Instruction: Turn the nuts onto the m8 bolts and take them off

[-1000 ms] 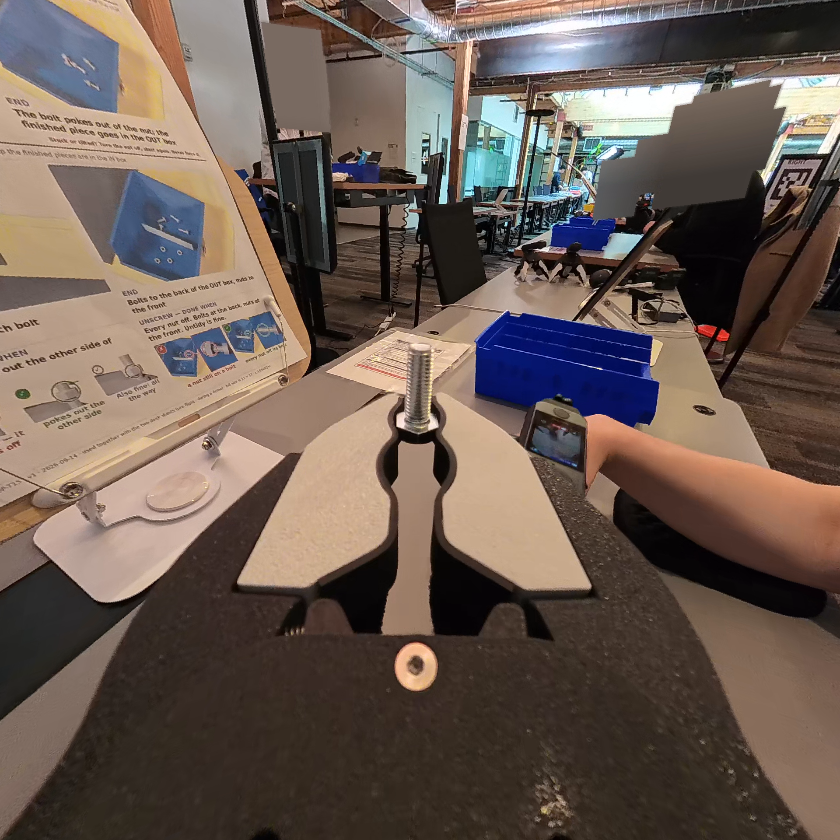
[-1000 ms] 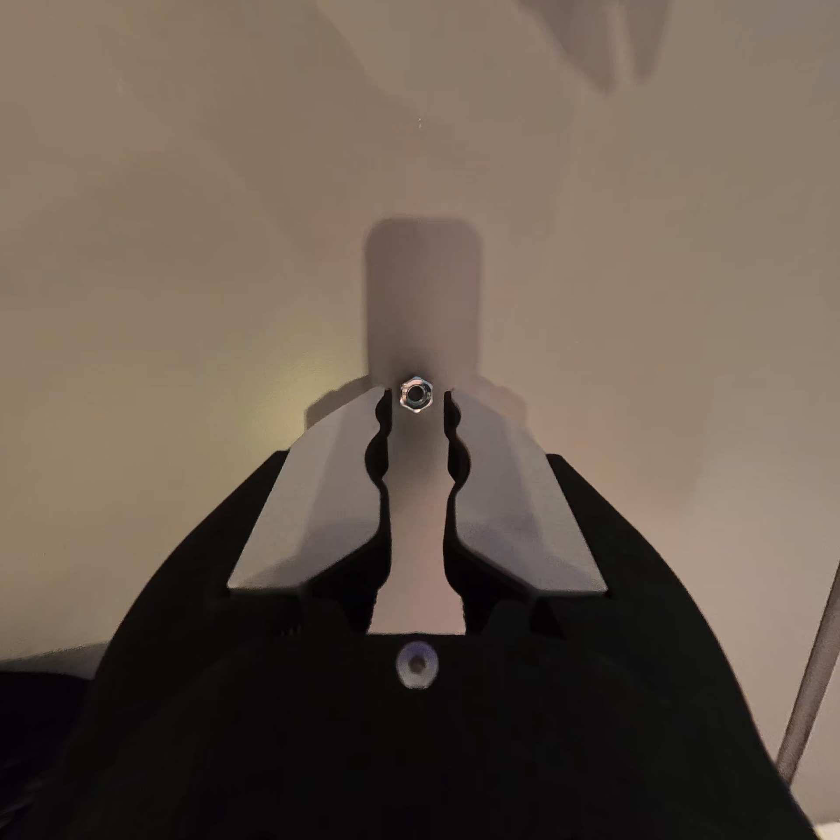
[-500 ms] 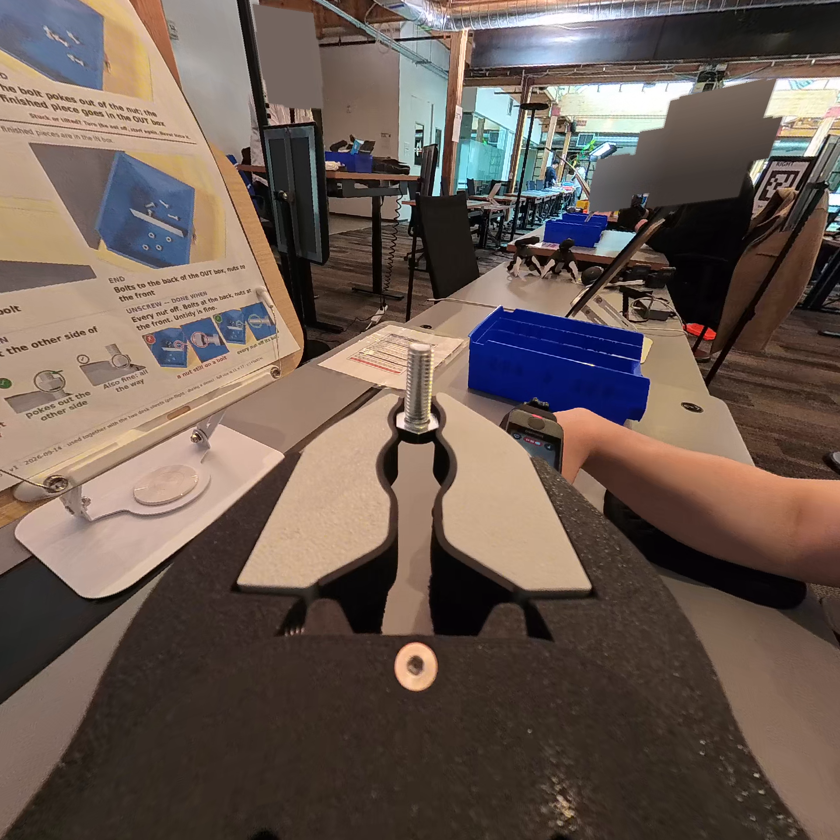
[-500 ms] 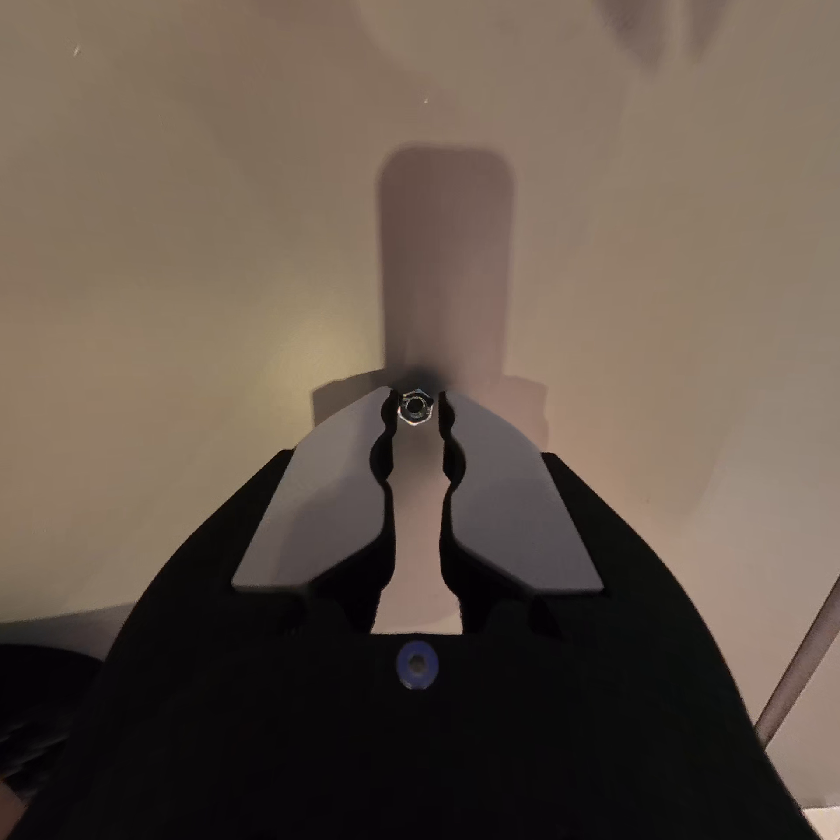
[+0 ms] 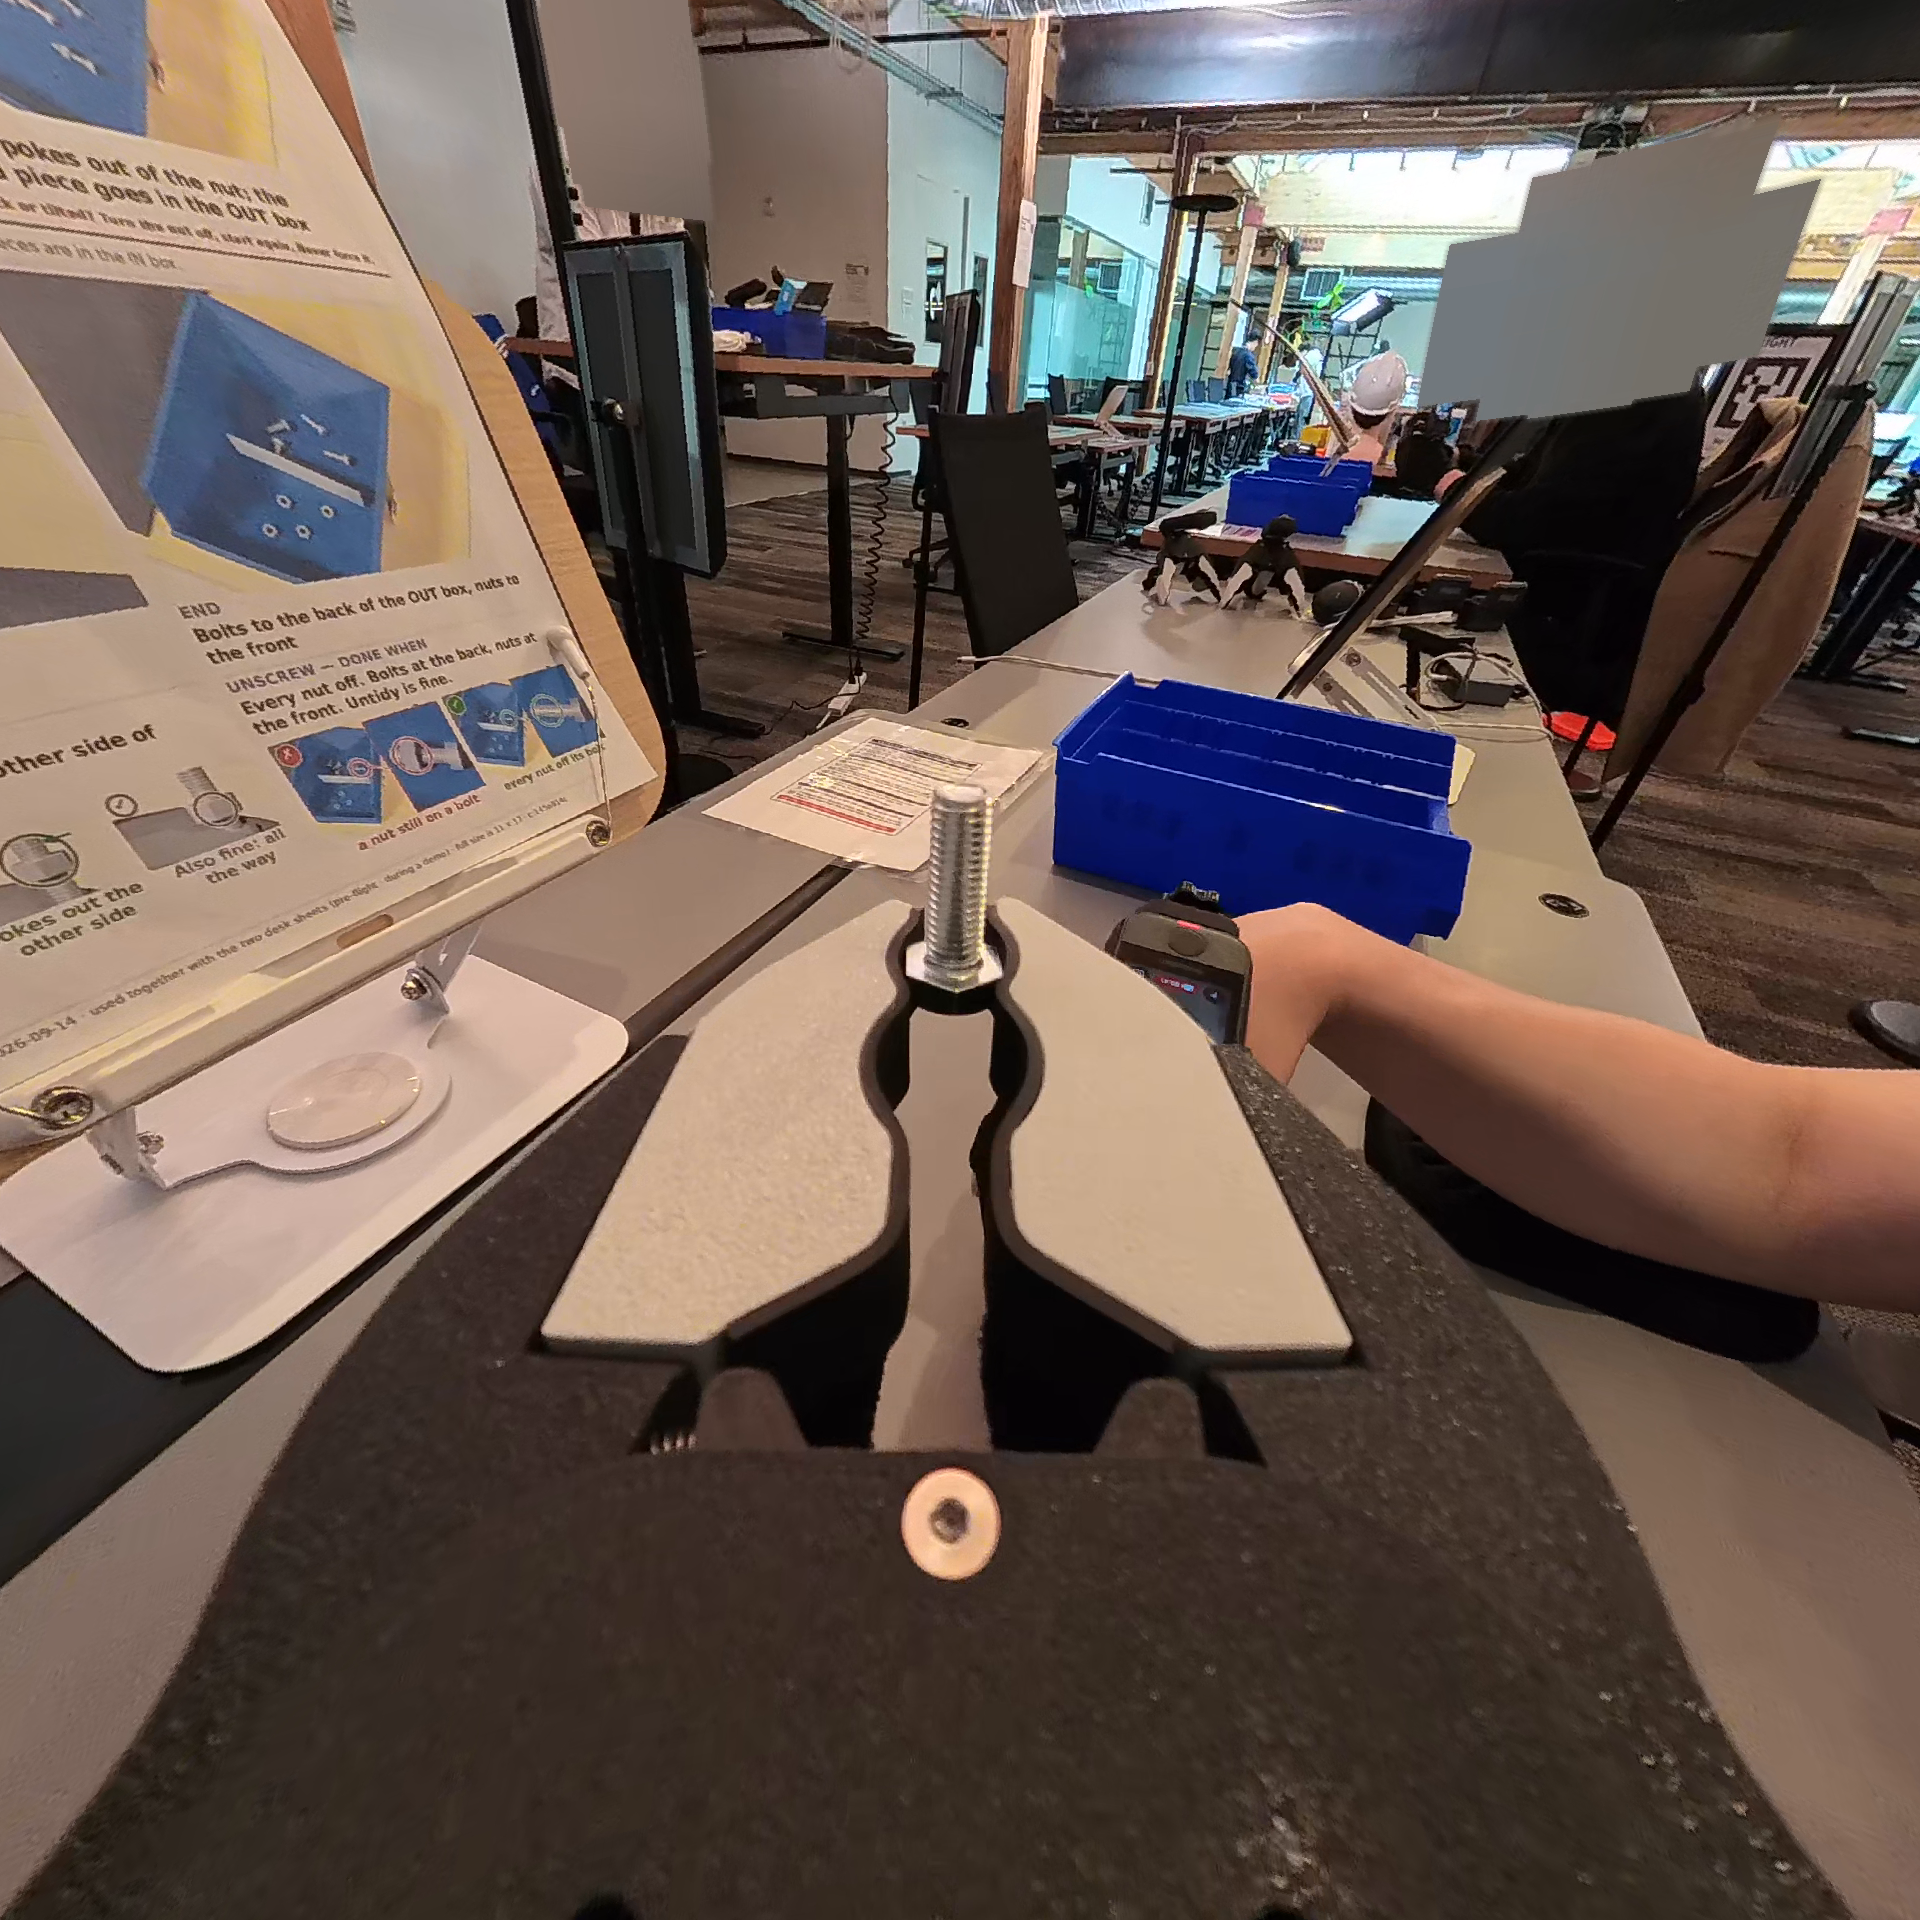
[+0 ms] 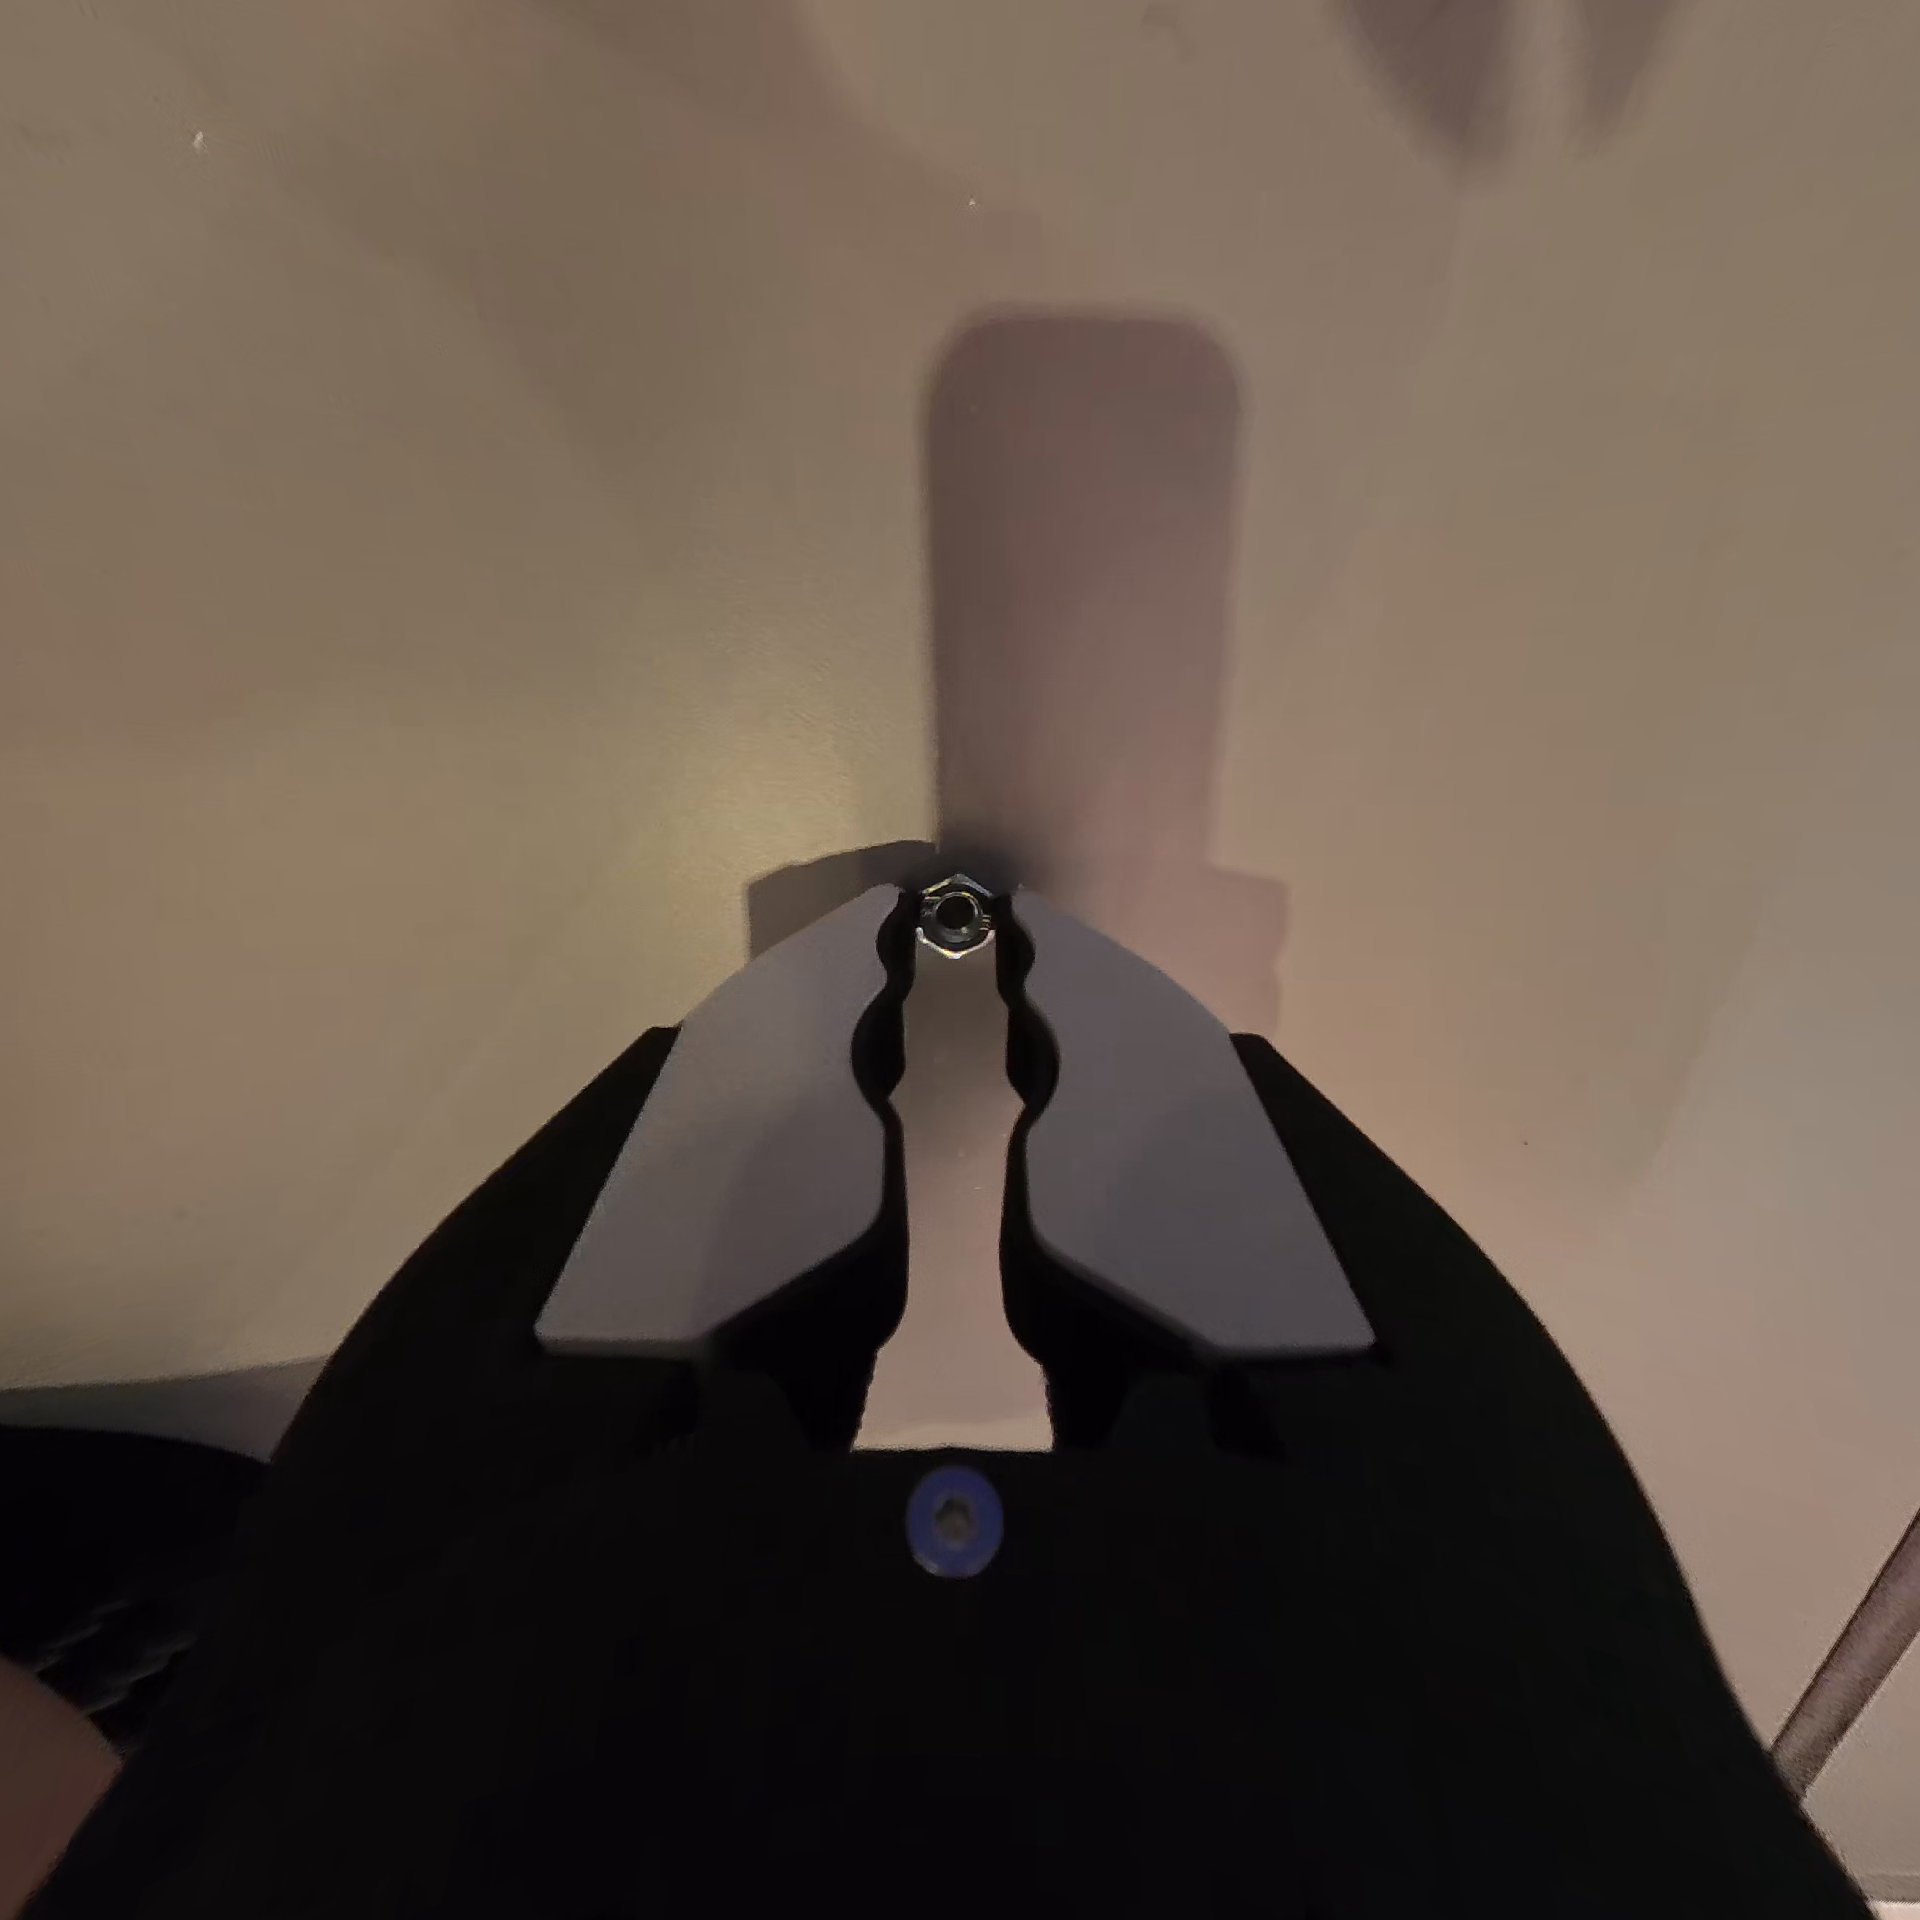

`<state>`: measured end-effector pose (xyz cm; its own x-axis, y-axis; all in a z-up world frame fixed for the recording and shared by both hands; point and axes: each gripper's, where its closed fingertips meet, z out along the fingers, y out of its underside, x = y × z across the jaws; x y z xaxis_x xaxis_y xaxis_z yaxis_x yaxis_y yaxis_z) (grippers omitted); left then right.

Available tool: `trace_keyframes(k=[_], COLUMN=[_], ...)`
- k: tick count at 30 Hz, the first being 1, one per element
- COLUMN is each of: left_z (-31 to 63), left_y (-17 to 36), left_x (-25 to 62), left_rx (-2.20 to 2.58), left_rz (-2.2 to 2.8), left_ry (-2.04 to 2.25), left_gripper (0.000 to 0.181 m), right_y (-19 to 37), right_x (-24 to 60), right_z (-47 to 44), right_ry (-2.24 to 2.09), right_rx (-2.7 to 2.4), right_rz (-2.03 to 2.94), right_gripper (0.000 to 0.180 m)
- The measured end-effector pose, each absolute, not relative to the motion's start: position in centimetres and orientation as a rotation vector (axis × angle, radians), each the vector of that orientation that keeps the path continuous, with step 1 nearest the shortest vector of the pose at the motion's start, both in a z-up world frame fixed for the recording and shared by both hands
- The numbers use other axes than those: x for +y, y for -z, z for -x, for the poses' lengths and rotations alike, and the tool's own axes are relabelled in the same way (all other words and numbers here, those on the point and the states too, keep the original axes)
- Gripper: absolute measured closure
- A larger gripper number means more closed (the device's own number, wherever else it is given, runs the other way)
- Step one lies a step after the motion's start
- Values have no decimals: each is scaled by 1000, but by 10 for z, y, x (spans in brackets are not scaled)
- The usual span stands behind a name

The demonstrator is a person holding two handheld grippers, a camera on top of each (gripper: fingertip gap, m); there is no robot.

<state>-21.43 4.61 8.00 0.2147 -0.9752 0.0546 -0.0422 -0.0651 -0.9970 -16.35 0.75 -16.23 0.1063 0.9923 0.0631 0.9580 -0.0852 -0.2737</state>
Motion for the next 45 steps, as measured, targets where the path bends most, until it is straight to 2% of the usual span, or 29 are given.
trace_keyframes(k=[12,23,35,39,45], left_z=[212,209,188,184,183], left_y=[-70,-64,-56,-58,-61], left_x=[46,42,23,17,10], left_rx=[1082,1112,1206,1224,1245], left_rz=[1399,1389,1344,1326,1308], left_ry=[1107,1203,1218,1217,1200], left_gripper=[171,170,170,170,170], right_y=[149,55,-90,-111,-105], right_x=[6,6,8,5,9], right_z=[159,128,168,195,208], right_ry=[-323,-376,-303,-330,-300], right_rx=[-1830,-1602,-1824,-1893,-1967], right_rz=[2131,1998,1863,1823,1862], right_gripper=[166,166,166,166,166])
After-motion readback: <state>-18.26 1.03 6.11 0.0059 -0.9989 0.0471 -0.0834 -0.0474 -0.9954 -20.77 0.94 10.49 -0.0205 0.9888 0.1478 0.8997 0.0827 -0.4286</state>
